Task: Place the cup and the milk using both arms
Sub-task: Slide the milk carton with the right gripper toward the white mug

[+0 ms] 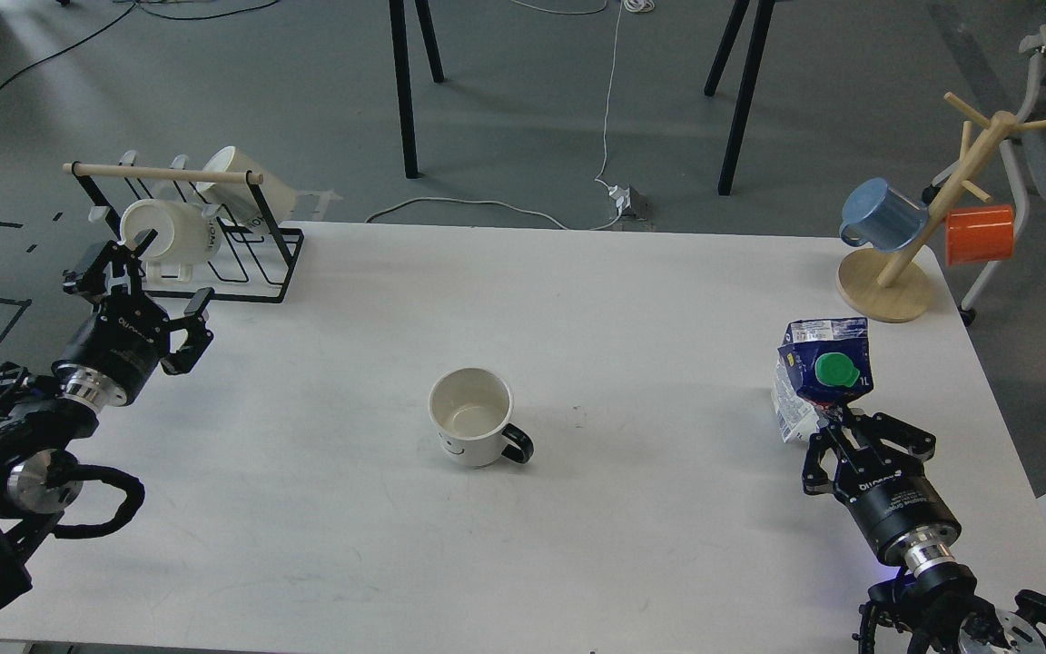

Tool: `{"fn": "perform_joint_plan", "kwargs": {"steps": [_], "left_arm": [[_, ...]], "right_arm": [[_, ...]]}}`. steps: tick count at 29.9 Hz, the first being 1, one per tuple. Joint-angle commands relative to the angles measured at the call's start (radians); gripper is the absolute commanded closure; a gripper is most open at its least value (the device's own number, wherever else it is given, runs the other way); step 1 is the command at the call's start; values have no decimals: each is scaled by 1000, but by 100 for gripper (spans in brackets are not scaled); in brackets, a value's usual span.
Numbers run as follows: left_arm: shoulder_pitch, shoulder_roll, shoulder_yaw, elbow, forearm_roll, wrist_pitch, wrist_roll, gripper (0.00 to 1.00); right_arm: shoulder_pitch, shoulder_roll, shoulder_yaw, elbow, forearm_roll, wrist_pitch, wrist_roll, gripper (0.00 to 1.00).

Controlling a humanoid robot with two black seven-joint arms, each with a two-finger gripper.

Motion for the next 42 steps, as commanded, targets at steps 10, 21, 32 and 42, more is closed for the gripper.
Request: {"fn": "perform_joint_plan", "kwargs": {"steps": [10, 21, 32, 42], "left_arm": [[0, -12, 2, 32, 0, 0, 0, 6], [2, -12, 4, 35, 0, 0, 0, 6], [2, -21, 6, 61, 1, 0, 0, 6], [0, -39, 6, 83, 3, 0, 0, 6]], "right_arm": [[29, 159, -17, 113, -171, 0, 0, 88], [0, 179, -26, 139, -254, 0, 0, 88], [1, 239, -69, 122, -281, 0, 0, 88], [8, 286, -77, 78, -282, 0, 0, 88]]}}
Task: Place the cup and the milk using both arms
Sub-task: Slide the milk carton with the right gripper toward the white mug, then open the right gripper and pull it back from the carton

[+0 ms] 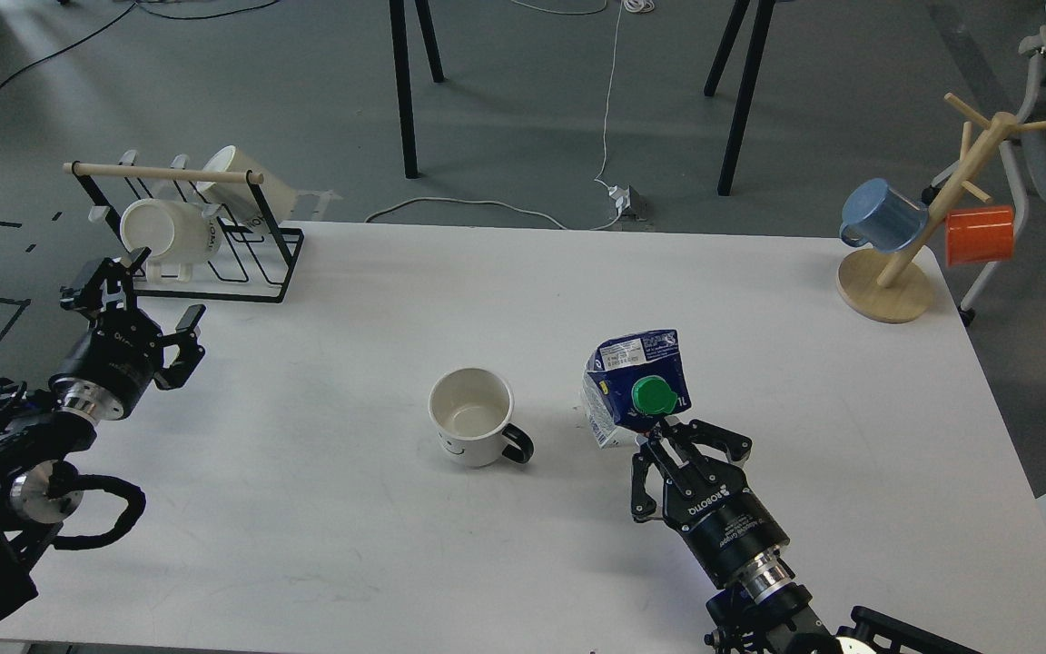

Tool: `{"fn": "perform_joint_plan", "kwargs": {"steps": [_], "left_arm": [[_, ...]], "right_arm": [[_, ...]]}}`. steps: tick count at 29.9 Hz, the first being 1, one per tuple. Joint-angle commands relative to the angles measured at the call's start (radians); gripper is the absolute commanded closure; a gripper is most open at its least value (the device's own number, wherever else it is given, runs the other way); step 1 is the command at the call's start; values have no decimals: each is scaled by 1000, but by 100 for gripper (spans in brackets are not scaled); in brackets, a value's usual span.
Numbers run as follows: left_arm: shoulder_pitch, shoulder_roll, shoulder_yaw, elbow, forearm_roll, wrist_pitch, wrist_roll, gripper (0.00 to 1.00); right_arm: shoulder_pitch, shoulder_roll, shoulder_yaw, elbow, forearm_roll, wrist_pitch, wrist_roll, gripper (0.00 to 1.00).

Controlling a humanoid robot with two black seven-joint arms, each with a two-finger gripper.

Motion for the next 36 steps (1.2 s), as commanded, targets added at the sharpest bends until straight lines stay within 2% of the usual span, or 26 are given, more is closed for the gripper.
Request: {"fn": "perform_joint_plan", "kwargs": {"steps": [1, 20, 25, 36], "left_arm": [[0, -1, 0, 1, 0, 0, 0, 6], [0, -1, 1, 1, 0, 0, 0, 6], [1, -1, 1, 1, 0, 0, 0, 6], [7, -1, 1, 3, 0, 0, 0, 6]], "right_arm": [[1, 14, -2, -10, -1, 0, 0, 88], [10, 63, -42, -88, -1, 0, 0, 87], [8, 62, -42, -90, -1, 0, 0, 82], [8, 62, -42, -102, 0, 0, 0, 78]]}}
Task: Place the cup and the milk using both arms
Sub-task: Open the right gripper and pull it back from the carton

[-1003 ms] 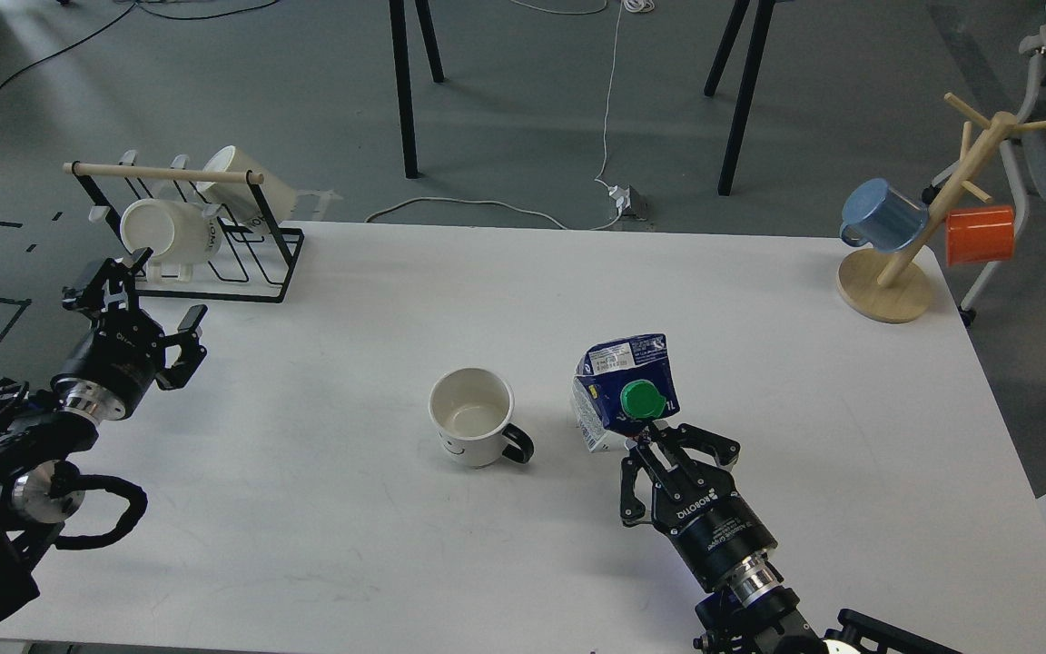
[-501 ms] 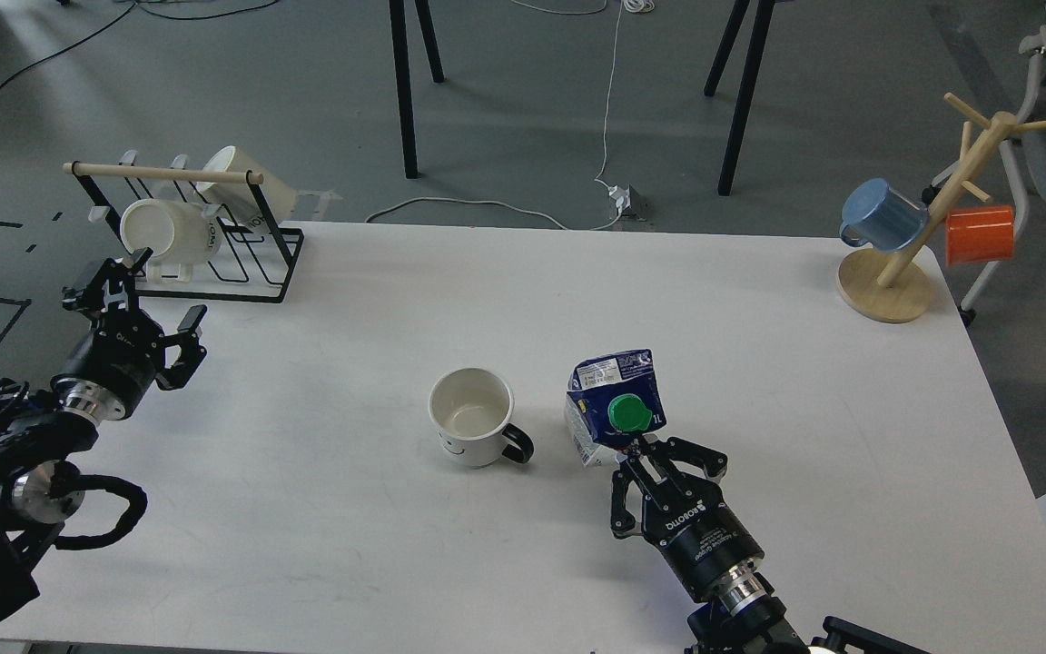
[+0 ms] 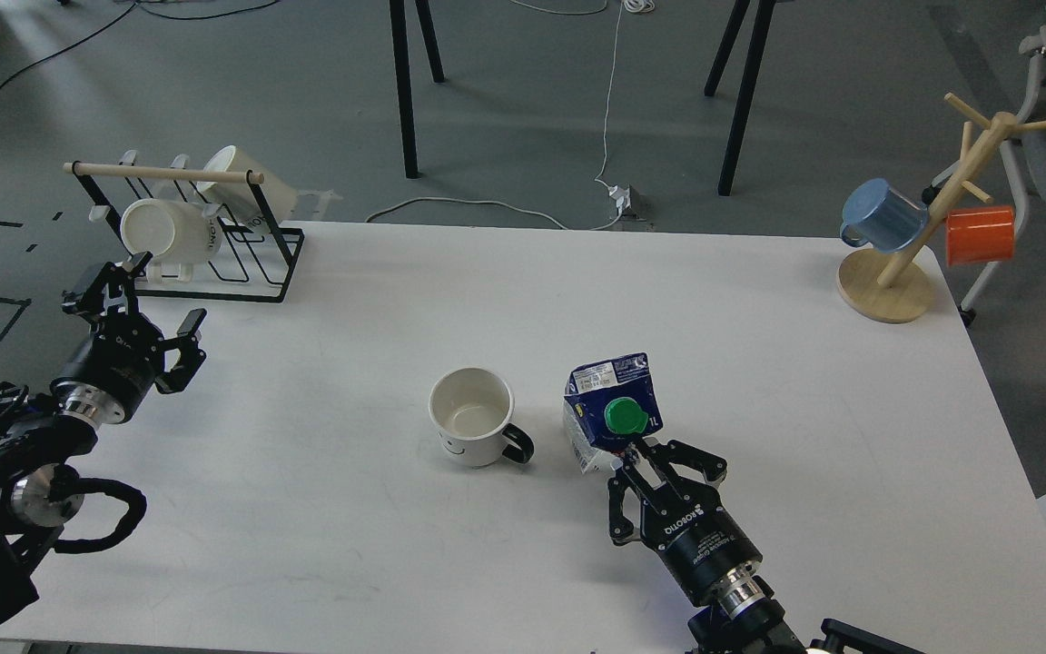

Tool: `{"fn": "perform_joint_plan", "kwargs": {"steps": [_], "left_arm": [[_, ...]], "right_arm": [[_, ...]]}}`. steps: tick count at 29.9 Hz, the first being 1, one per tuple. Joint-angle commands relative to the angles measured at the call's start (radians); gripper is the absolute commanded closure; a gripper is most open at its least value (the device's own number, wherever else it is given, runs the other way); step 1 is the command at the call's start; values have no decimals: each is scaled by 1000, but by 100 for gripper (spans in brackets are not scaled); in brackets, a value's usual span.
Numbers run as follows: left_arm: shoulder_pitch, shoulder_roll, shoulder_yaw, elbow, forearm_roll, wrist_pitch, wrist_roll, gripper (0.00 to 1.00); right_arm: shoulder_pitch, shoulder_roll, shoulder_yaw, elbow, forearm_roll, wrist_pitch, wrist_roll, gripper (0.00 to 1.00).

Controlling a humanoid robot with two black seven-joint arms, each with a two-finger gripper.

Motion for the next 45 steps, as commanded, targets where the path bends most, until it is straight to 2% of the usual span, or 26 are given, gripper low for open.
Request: {"fn": "perform_joint_plan", "kwargs": {"steps": [1, 16, 18, 25, 26, 27, 28, 40, 45], "left_arm": [[0, 0, 0, 0, 0, 0, 0, 6], [-1, 3, 0, 0, 0, 0, 0, 6], [-1, 3, 0, 0, 0, 0, 0, 6], [-1, 3, 0, 0, 0, 0, 0, 6], [-1, 3, 0, 0, 0, 0, 0, 6], [-1, 3, 0, 0, 0, 0, 0, 6], [-1, 3, 0, 0, 0, 0, 0, 6], [-1, 5, 0, 0, 0, 0, 0, 6], [-3, 6, 0, 0, 0, 0, 0, 6]], "right_arm": [[0, 0, 0, -2, 1, 0, 0, 77], [-3, -9, 2, -2, 1, 0, 0, 66], [-5, -9, 2, -2, 1, 0, 0, 62], [-9, -9, 0, 1, -1, 0, 0, 35], [-11, -9, 0, 3, -1, 0, 0, 25], [-12, -11, -1, 6, -1, 0, 0, 10], [-12, -11, -1, 9, -3, 0, 0, 2], [-80, -81, -1, 86, -50, 0, 0, 2], [-152, -204, 5, 198, -75, 0, 0, 2]]}}
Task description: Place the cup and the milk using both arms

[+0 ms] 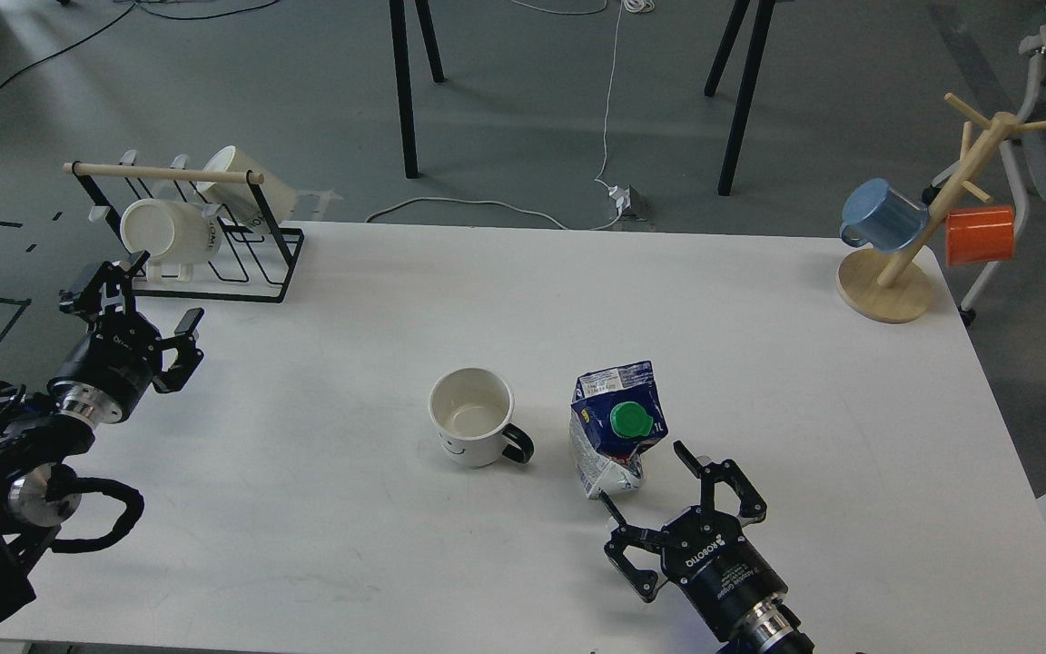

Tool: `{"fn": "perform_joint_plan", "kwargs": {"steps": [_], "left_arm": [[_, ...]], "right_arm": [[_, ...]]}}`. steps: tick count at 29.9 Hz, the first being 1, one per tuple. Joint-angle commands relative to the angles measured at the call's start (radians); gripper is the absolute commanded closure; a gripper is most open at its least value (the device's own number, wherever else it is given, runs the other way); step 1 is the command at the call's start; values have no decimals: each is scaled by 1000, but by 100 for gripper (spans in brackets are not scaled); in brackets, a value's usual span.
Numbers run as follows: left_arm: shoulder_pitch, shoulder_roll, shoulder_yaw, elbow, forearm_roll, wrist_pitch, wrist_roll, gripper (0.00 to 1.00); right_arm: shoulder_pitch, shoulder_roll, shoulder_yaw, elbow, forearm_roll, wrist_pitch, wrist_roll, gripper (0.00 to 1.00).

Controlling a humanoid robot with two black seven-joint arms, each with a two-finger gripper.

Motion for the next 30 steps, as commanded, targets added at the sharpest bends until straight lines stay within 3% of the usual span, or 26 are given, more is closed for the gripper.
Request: {"fn": "perform_joint_plan", "kwargs": {"steps": [1, 9, 15, 20, 24, 30], "left_arm": [[-2, 1, 0, 0, 0, 0, 0, 6], [-2, 3, 0, 0, 0, 0, 0, 6], [-9, 11, -3, 0, 0, 0, 0, 6], [-12, 14, -14, -3, -5, 0, 0, 6], [-14, 15, -18, -5, -5, 0, 0, 6], [-14, 31, -41, -5, -6, 0, 0, 6]], "right_arm": [[-58, -115, 6, 83, -19, 0, 0, 2], [-187, -394, 43, 105, -46, 0, 0, 2], [-190, -615, 303, 95, -42, 0, 0, 2], [-111, -657, 504, 54, -43, 0, 0, 2], [81, -649, 460, -82, -43, 0, 0, 2], [271, -537, 338, -288, -43, 0, 0, 3]]}}
